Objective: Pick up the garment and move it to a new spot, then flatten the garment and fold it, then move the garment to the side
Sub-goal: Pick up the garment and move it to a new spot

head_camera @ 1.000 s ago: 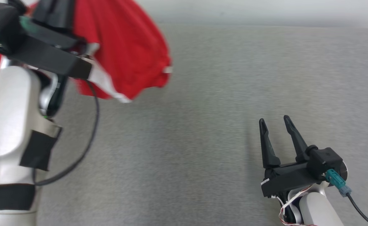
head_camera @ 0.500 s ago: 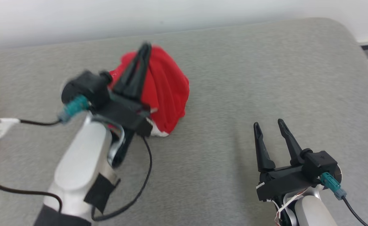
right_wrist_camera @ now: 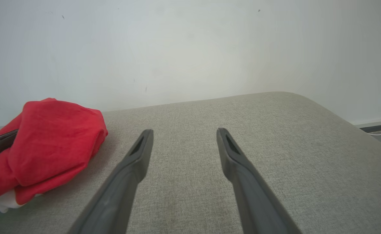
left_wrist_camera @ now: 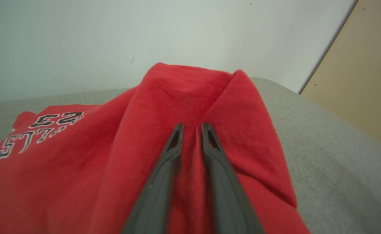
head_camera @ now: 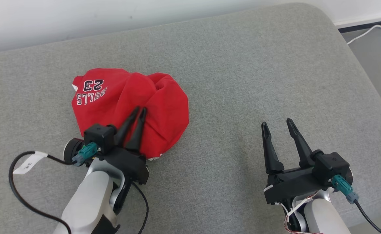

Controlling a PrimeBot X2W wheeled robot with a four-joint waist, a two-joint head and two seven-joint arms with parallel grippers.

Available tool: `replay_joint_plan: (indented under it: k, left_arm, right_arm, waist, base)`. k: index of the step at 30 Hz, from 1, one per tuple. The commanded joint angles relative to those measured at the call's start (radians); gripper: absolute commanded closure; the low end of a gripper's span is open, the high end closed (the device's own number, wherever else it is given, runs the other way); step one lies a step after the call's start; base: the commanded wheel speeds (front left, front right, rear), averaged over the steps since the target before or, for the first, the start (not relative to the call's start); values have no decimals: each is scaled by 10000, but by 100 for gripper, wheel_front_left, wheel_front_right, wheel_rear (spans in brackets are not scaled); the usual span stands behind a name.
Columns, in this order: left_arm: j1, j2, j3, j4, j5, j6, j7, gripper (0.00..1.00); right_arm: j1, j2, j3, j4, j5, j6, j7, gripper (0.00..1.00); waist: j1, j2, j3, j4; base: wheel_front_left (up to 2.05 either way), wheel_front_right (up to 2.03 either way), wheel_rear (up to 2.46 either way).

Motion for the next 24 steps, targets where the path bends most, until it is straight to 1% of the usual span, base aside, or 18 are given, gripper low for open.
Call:
replay_joint_plan:
  k: [1, 4, 12, 19, 24]
  left_arm:
    - [210, 48, 109, -20, 50, 8, -49, 0]
    - [615, 164, 429, -419, 507, 53, -50, 0]
    - [1723, 463, 1407, -1966, 1185, 275, -43, 0]
    - [3060, 648, 2367, -3042, 1725, 671, -44, 0]
    - [3996, 665, 2854, -3406, 1952, 892, -42, 0]
  right_arm:
    - [7, 21, -7, -19, -14, -6, -12, 0]
    - [53, 29, -49, -26, -47, -6, -12, 0]
    - [236, -8, -126, 10, -90, -6, -12, 0]
    - [491, -101, -201, 83, -124, -6, -12, 0]
    - [722, -83, -232, 182, -127, -6, -12, 0]
  waist:
    - [-1, 0, -26, 37]
    - [-1, 0, -167, 256]
    - [-1, 0, -638, 931]
    - [-1, 0, -1134, 1521]
    - [-1, 0, -1490, 1729]
  base:
    - [0, 0, 0]
    - [0, 0, 0]
    - [0, 0, 0]
    - [0, 0, 0]
    - [0, 0, 0]
